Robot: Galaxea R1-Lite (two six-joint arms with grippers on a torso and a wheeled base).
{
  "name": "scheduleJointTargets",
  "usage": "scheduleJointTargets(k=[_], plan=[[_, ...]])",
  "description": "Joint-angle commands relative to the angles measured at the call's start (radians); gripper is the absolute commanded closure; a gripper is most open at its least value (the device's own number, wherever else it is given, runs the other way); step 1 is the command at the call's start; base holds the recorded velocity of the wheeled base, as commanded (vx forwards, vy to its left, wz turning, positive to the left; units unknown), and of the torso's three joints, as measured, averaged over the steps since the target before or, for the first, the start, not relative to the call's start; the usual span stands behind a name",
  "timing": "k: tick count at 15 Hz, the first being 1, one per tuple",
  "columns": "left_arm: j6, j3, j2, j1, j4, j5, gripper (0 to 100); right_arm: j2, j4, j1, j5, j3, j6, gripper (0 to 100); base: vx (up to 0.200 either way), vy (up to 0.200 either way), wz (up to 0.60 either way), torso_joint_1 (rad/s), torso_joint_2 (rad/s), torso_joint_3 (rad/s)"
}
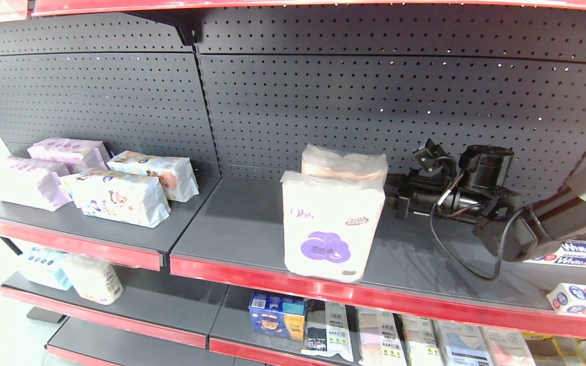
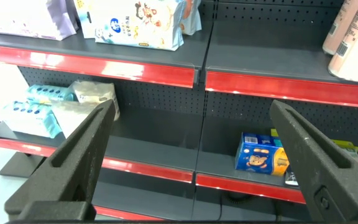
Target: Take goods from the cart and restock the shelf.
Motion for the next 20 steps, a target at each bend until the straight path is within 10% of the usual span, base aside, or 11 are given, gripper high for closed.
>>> scheduleJointTargets(k=[1,14,15,20], plan=[[0.001,0.0,0.002,0.0,0.0,0.0,0,0.003,-0.001,0.003,0.0,-0.007,-0.001,100,0.0,0.0,0.0,0.0,0.0,0.0],[0.0,0.0,0.002,0.0,0.0,0.0,0,0.001,0.001,0.005,-0.006,0.003,-0.065,100,0.0,0.0,0.0,0.0,0.0,0.0],[0.001,0.0,0.002,0.0,0.0,0.0,0,-0.001,0.001,0.005,-0.006,0.003,-0.065,0,0.0,0.0,0.0,0.0,0.0,0.0],[0.001,0.0,0.002,0.0,0.0,0.0,0,-0.004,0.001,0.005,-0.006,0.005,-0.071,0,0.0,0.0,0.0,0.0,0.0,0.0]])
